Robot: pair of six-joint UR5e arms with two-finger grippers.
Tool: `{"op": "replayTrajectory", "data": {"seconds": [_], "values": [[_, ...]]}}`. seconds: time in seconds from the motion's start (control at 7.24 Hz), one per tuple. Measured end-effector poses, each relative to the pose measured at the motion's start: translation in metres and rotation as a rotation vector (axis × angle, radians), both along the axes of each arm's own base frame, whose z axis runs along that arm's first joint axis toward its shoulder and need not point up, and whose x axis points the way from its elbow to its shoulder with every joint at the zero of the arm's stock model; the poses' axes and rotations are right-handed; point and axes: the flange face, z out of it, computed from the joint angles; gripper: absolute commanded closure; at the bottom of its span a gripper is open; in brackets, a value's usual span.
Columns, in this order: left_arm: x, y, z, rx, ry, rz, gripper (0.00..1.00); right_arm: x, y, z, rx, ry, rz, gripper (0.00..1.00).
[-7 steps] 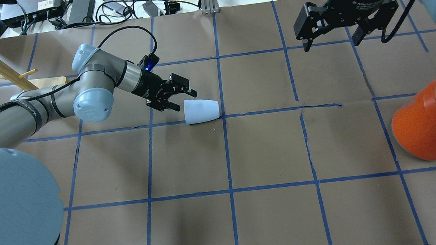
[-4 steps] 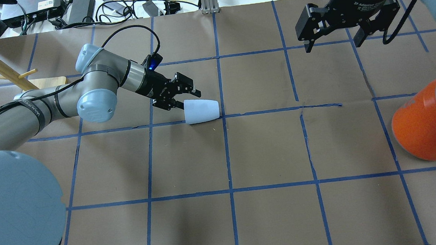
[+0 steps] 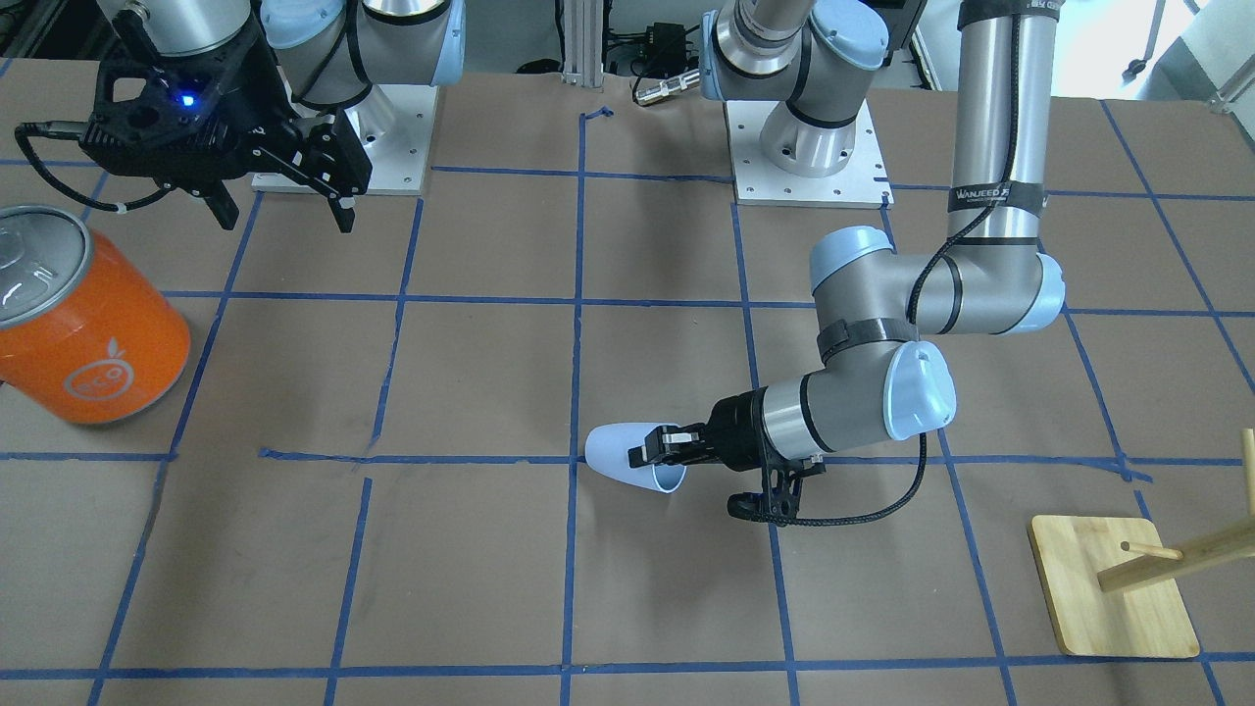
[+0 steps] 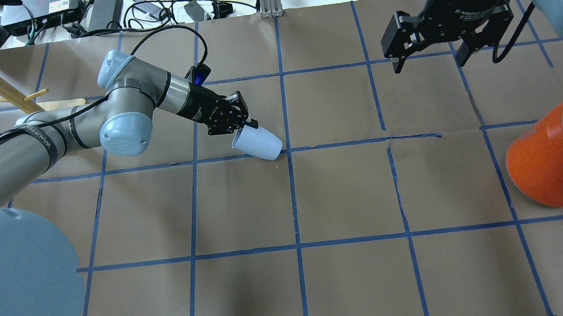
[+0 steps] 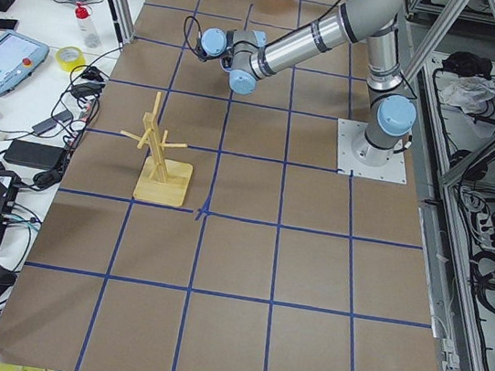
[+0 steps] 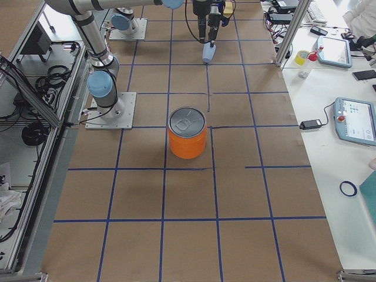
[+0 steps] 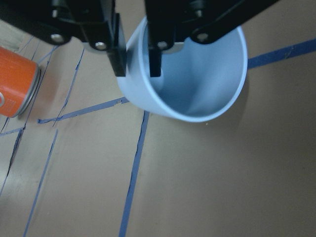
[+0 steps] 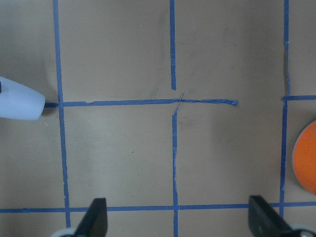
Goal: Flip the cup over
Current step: 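Grasp the rim of the lying white cup with the left gripper, then lift and turn the white cup upright with the left gripper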
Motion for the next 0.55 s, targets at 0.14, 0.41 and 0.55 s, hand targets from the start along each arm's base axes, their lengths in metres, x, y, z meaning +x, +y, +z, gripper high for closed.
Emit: {"op": "replayTrajectory", "data": {"seconds": [0.14,0.41,0.55], "values": [[0.001,-0.004,0.017,-0.021,-0.009,0.053,1.00,0.000,0.000,-0.001,0.001,0.000,0.000,0.00],[0.009,-0.023,0.070,-0.128,-0.136,0.129,1.00,0.000,0.000,-0.001,0.001,0.001,-0.001,0.00],[0.013,-0.034,0.097,-0.200,-0.292,0.144,1.00,0.000,0.000,-0.001,0.001,0.001,-0.002,0.00]]}}
